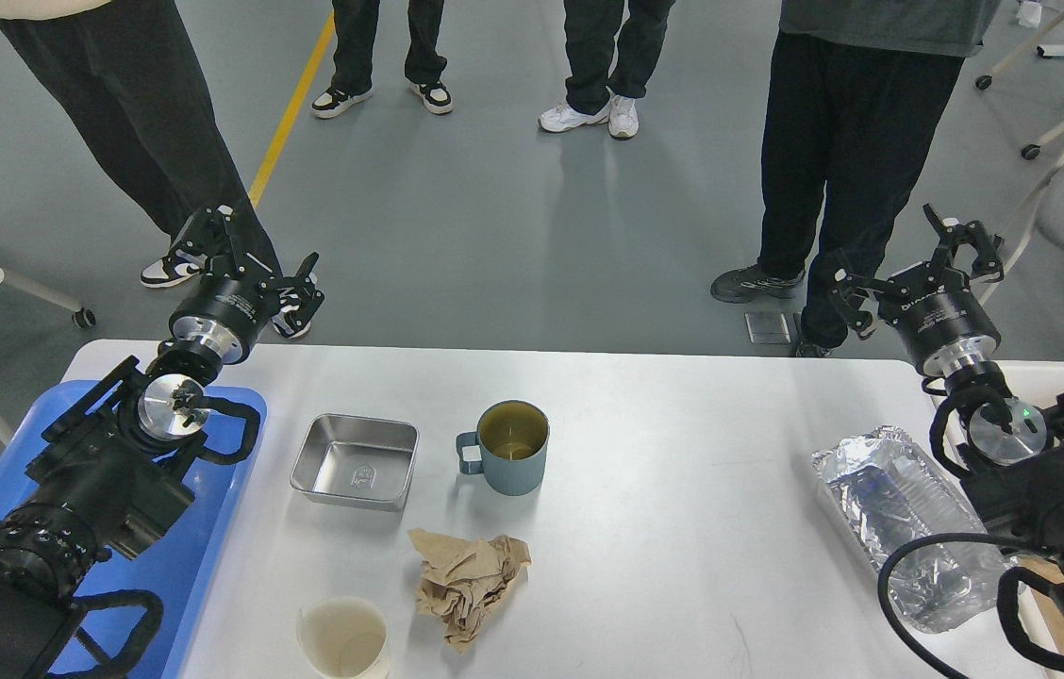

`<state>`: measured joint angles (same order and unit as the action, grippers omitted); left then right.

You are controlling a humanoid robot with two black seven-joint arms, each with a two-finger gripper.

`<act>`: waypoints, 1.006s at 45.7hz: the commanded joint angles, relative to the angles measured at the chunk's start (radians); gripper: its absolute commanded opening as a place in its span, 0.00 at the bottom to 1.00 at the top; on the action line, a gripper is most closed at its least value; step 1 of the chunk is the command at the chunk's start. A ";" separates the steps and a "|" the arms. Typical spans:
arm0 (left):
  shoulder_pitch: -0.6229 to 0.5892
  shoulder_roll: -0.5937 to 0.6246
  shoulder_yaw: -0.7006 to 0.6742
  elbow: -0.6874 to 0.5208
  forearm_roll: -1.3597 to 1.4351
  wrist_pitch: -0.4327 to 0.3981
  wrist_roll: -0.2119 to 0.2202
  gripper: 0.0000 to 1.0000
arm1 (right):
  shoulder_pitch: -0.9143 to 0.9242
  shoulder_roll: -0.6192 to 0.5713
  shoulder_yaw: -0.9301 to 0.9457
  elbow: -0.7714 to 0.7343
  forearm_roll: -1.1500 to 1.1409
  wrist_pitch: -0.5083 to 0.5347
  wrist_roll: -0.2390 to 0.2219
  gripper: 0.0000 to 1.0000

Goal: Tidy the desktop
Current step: 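Release the pink cup in the blue tray and lift the left gripper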

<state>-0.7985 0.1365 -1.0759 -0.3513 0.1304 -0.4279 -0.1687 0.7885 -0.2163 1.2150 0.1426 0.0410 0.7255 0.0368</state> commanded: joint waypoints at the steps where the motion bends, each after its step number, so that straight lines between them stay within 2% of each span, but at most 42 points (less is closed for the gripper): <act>1: 0.002 0.000 0.001 0.000 0.000 0.000 -0.006 0.97 | 0.000 0.000 0.000 0.000 -0.001 0.000 0.000 1.00; 7: -0.004 0.011 0.001 0.000 -0.002 -0.014 0.008 0.97 | 0.002 0.000 0.000 0.000 0.000 0.000 0.000 1.00; 18: -0.008 0.046 -0.001 0.014 0.011 0.043 -0.003 0.97 | -0.005 0.000 0.000 0.002 -0.001 0.002 0.000 1.00; 21: -0.001 0.052 0.007 0.011 0.014 0.037 -0.002 0.97 | -0.005 0.000 0.000 0.002 -0.001 0.002 0.000 1.00; 27: -0.002 0.063 0.123 -0.037 0.020 -0.008 0.024 0.97 | -0.003 0.021 -0.002 0.002 -0.001 0.000 0.000 1.00; 31: 0.019 0.150 0.200 -0.182 0.020 0.052 0.070 0.97 | -0.002 0.028 -0.003 0.002 -0.003 0.002 0.000 1.00; 36: 0.102 0.319 0.287 -0.479 0.020 0.149 0.147 0.97 | 0.002 0.029 -0.003 0.002 -0.004 0.002 0.000 1.00; 37: 0.113 0.351 0.301 -0.555 0.020 0.167 0.153 0.97 | 0.002 0.029 -0.003 0.003 -0.004 0.000 0.000 1.00; 38: 0.145 0.415 0.312 -0.687 0.021 0.205 0.162 0.97 | 0.002 0.029 -0.003 0.003 -0.004 0.000 0.000 1.00; 39: 0.165 0.455 0.315 -0.753 0.021 0.225 0.166 0.97 | 0.003 0.031 -0.003 0.003 -0.004 0.000 0.000 1.00; 42: 0.209 0.561 0.330 -0.914 0.023 0.256 0.178 0.97 | 0.003 0.041 -0.005 0.003 -0.006 0.000 0.000 1.00; 46: 0.242 0.727 0.367 -1.080 0.023 0.256 0.189 0.97 | 0.003 0.049 -0.005 0.003 -0.006 0.000 0.000 1.00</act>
<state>-0.6057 0.6655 -0.7500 -1.2043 0.1526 -0.1895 0.0039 0.7914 -0.1775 1.2110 0.1454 0.0360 0.7257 0.0368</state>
